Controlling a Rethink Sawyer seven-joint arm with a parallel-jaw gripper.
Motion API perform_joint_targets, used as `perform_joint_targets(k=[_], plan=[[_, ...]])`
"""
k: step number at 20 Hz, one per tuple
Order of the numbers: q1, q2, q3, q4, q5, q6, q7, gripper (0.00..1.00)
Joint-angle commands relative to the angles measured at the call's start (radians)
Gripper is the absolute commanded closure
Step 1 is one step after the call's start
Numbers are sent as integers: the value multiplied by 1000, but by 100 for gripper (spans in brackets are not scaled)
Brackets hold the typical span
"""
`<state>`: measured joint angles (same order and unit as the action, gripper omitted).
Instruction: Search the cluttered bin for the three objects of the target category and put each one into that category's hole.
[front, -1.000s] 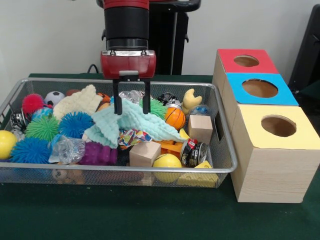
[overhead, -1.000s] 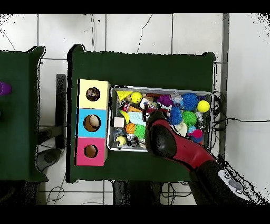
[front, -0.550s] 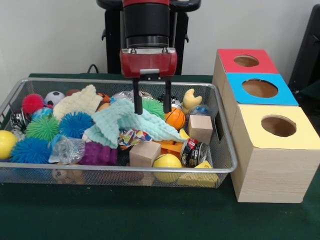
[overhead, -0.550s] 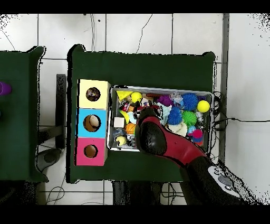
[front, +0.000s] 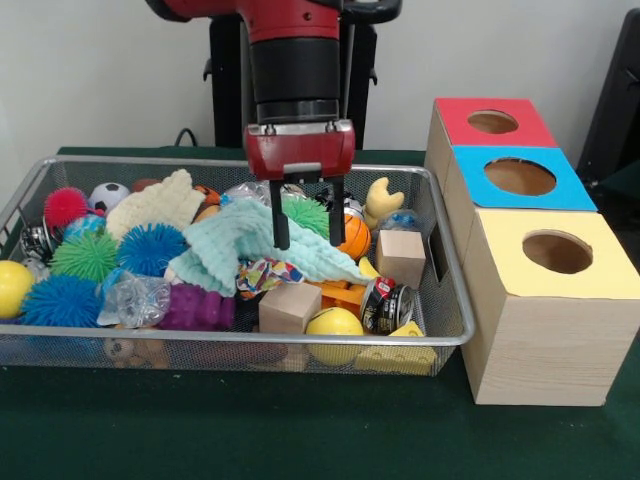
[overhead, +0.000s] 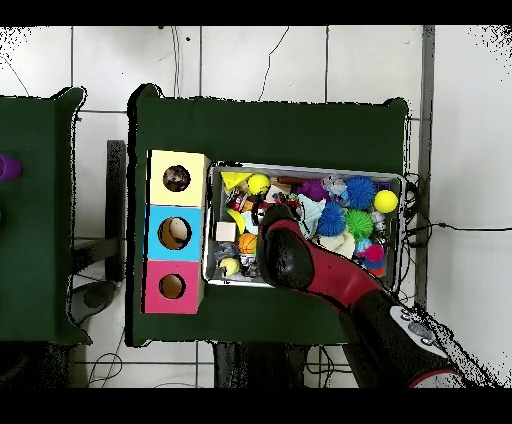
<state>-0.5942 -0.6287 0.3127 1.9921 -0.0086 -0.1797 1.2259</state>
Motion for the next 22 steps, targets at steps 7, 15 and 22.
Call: perform_joint_targets(k=[7,15,22], plan=[[-37,99,21,-118,-24,-10,191,0],[-33,129,14,-129,-37,-44,194,0],[-37,191,14,-150,-71,-117,208,0]])
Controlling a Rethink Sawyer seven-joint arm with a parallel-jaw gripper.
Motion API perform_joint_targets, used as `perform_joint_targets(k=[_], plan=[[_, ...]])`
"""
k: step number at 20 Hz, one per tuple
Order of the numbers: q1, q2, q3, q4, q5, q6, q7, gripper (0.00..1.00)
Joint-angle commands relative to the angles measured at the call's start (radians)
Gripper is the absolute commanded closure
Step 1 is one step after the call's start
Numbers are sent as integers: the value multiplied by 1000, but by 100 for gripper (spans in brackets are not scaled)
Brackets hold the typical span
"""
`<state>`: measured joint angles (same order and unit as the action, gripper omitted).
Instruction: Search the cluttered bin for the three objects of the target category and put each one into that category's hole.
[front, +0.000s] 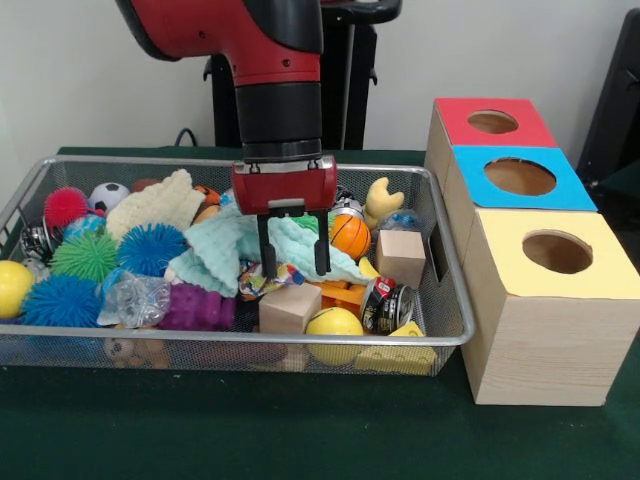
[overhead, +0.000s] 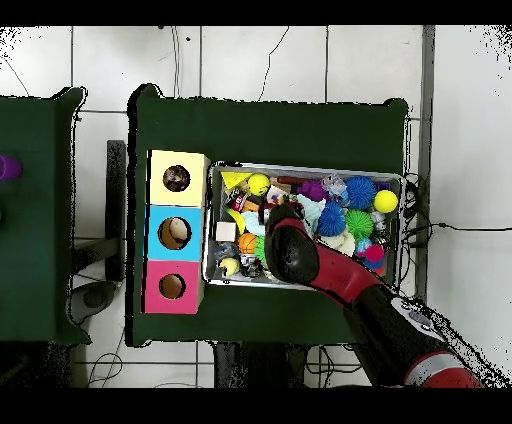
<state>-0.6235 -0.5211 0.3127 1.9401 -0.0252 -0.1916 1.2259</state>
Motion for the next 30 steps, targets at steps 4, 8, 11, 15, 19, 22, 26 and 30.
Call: perform_joint_targets(k=[4,8,11,15,19,22,26,30], plan=[[-3,90,9,-94,-55,-122,214,0],[-3,95,7,-97,-56,-128,211,0],[-4,95,3,-102,-59,-127,204,0],[0,92,-2,-111,-61,-120,195,0],[-1,93,-4,-117,-64,-115,188,0],[6,89,-11,-119,-64,-117,184,0],[8,91,-15,-120,-67,-124,184,0],[-5,94,-9,-128,-83,-114,174,0]])
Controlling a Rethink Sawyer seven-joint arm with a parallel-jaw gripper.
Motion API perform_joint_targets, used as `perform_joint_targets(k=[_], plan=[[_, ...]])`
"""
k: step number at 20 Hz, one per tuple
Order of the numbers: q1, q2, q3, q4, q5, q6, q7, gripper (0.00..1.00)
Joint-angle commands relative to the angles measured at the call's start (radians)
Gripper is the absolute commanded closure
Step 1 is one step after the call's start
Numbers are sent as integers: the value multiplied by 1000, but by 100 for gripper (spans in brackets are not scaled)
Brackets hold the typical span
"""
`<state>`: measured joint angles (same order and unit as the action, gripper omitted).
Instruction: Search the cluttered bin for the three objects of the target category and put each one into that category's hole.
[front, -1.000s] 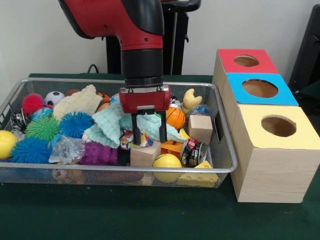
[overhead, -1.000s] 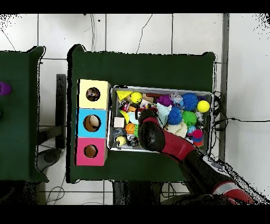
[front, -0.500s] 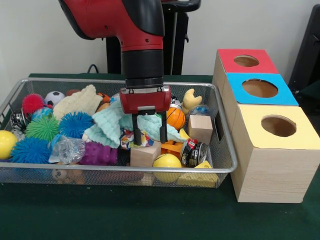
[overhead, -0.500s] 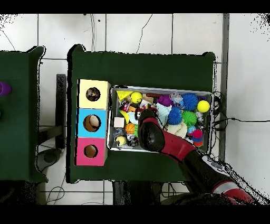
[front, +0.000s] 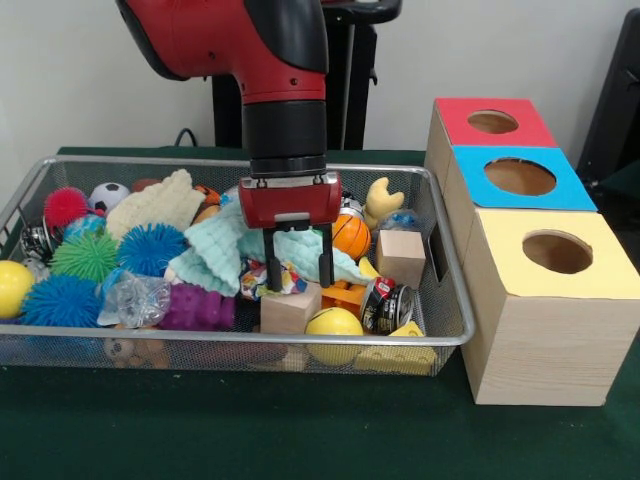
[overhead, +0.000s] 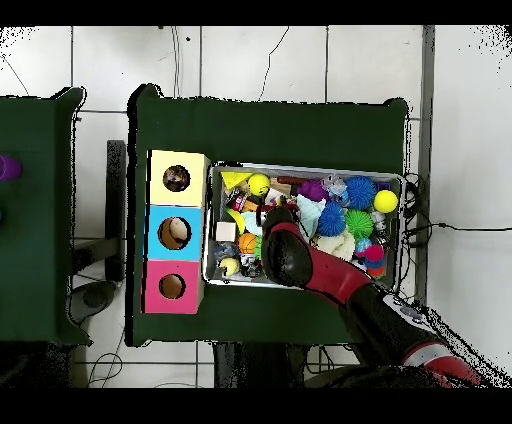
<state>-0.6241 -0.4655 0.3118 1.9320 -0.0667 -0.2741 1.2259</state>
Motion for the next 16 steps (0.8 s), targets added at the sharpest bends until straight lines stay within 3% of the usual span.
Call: perform_joint_targets(k=[1,8,16], plan=[[-10,38,-6,-124,-47,-26,170,0],[-88,63,55,-180,-119,52,129,0],[-107,72,68,-191,-151,68,140,0]])
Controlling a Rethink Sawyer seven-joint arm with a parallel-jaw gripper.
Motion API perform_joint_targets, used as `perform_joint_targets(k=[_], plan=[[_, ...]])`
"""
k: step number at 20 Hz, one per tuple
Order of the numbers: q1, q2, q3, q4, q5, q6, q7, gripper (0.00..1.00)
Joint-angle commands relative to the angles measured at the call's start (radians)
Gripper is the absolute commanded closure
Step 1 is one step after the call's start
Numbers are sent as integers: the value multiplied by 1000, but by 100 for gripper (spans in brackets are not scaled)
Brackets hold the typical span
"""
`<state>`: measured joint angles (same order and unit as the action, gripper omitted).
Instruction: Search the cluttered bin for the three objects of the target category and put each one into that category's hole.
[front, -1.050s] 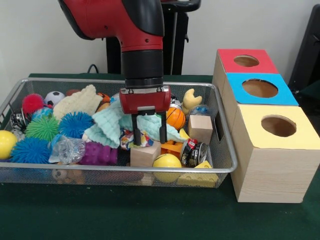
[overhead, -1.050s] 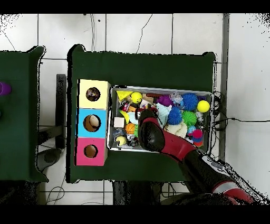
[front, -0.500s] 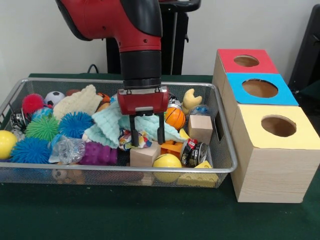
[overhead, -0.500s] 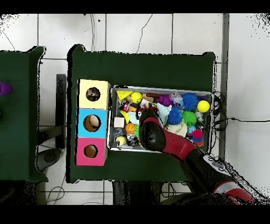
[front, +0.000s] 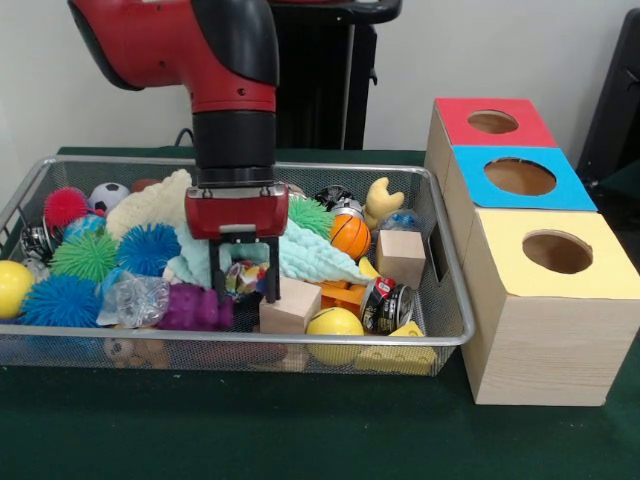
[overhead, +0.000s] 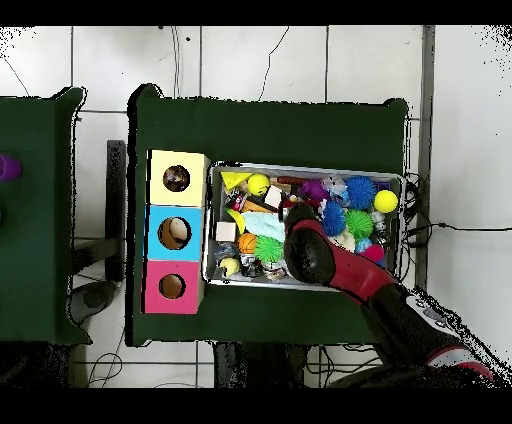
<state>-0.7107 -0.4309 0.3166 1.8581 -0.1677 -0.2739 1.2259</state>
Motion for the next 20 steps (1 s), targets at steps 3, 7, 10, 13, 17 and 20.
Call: perform_joint_targets(k=[3,7,10,13,17,20], plan=[[-6,37,48,-115,-47,53,151,0],[5,40,38,-102,-51,21,171,100],[16,39,28,-82,-40,0,191,100],[27,51,20,-68,-30,-23,210,100],[39,48,11,-51,-20,-30,223,100],[44,38,8,-42,-15,-23,226,100]])
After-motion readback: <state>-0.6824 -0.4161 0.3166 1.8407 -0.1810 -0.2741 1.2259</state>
